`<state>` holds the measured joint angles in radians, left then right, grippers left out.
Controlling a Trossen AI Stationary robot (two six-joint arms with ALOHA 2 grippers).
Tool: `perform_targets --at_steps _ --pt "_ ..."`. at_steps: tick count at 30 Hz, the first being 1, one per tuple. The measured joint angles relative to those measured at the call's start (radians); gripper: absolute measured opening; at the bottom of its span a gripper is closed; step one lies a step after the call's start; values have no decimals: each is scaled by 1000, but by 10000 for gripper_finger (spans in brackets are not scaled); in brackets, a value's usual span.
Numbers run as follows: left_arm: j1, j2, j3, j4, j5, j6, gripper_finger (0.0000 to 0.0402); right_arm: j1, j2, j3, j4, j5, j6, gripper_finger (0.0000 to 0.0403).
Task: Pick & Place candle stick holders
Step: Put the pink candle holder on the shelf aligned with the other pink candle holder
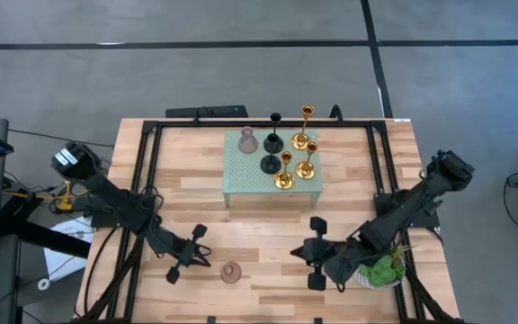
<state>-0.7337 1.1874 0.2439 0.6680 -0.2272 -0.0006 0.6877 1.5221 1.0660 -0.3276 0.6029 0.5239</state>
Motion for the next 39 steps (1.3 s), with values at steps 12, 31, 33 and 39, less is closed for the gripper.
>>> perform_targets --at_steps 12,31,33,39 --pt "58 196 0 274 22 -30 131 -17 -4 0 31 30 -26 0" --pt "79 196 60 283 41 -40 272 -17 -4 0 32 55 -27 0" --pt "79 196 60 278 42 -40 269 -17 -4 0 32 55 -27 0" --pt "80 255 67 276 19 -62 262 -15 -4 0 42 56 -27 0"
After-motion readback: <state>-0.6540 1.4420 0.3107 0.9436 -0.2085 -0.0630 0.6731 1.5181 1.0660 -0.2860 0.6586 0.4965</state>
